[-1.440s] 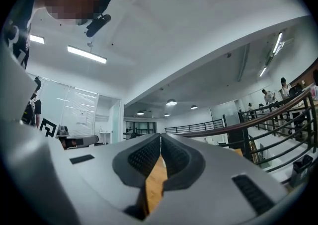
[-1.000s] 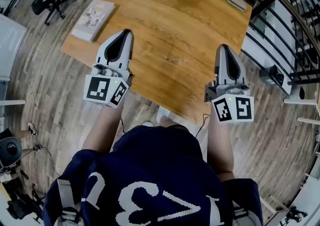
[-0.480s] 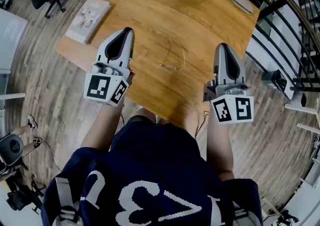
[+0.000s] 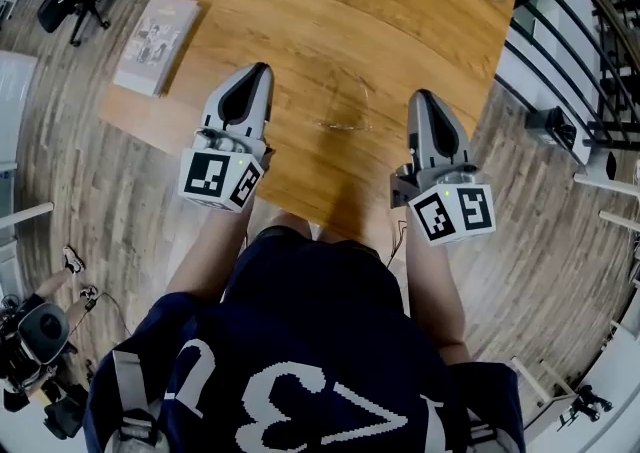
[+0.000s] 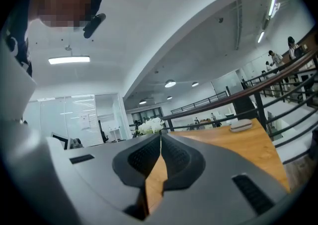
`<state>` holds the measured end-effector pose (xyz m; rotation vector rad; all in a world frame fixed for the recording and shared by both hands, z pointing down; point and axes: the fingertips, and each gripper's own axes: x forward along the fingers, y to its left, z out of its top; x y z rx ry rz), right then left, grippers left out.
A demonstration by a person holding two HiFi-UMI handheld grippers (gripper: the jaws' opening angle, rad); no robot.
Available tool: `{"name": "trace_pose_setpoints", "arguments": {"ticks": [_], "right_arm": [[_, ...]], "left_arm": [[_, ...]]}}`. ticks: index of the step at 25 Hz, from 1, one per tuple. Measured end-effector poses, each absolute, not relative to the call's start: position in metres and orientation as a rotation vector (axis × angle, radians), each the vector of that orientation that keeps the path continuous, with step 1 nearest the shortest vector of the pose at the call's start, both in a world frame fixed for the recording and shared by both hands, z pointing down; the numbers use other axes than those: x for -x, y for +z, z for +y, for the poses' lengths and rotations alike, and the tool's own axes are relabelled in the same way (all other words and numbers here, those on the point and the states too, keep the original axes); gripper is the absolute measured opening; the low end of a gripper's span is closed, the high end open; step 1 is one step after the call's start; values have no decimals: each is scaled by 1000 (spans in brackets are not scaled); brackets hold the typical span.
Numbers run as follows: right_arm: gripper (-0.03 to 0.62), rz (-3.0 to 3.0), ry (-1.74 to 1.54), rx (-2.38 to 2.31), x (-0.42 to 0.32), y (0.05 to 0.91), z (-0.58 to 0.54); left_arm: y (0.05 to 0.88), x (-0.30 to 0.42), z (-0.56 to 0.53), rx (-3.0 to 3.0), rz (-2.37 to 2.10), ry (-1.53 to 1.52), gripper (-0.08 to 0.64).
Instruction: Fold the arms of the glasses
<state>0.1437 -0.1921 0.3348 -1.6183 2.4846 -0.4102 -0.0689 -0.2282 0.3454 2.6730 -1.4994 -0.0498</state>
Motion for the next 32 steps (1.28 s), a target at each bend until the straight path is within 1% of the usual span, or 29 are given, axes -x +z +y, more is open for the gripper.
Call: {"name": "trace_pose_setpoints", "arguments": {"ticks": [5, 16, 17, 19, 21, 24, 32], "right_arm": [[28, 2455, -728, 1578, -126, 397, -199], [29, 2106, -1406, 1492, -82, 531, -170], [34, 2051, -1461, 1485, -80, 540, -166], [80, 1933, -1563, 1460, -75, 557, -161], [92, 1790, -1664, 1421, -70, 573, -155], [107, 1627, -1725, 1381, -70, 587, -153], [109, 1402, -1738, 1332, -80, 600, -166]], "left_arm": [[370, 65, -229, -2691, -1405, -7, 29], [409, 61, -223, -2682, -1264, 92, 29], [412, 61, -222, -2679, -1259, 97, 29], [416, 62, -222, -2671, -1253, 104, 29], [419, 63, -223, -2668, -1248, 113, 29], [421, 63, -222, -2666, -1239, 125, 29], [426, 72, -221, -2660, -1239, 172, 29]]}}
